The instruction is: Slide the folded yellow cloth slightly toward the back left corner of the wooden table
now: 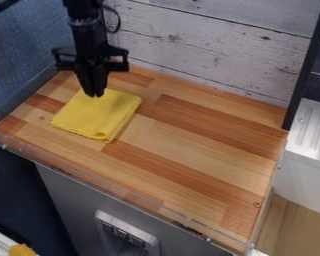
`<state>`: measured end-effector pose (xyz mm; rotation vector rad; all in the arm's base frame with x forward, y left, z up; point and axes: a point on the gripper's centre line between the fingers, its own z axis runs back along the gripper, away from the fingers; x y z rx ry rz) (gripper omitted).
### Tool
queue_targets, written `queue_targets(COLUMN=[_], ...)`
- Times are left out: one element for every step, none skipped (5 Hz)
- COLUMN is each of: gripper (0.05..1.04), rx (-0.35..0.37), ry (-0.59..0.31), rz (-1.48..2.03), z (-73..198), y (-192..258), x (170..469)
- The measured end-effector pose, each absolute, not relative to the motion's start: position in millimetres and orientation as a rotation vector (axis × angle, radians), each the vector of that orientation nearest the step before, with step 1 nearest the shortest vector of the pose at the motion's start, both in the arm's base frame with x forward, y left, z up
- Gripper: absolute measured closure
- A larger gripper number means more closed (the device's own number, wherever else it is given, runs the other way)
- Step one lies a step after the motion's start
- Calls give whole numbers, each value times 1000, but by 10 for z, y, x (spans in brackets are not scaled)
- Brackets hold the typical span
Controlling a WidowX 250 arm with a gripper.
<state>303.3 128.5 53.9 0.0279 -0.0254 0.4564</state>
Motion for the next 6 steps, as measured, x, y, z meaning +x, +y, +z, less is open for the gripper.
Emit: queue_targets(gripper=[1017, 1021, 1021, 1021, 1021, 1021], rx=[36, 35, 33, 24, 7, -17], ry=[-13, 6, 29, 48, 35, 33], rz=[482, 503, 524, 524, 475, 395], z=[390, 264, 173, 141, 140, 132], y=[1341, 1343, 1329, 1288, 1292, 1333], x=[3034, 3032, 3058, 3109, 3183, 3204])
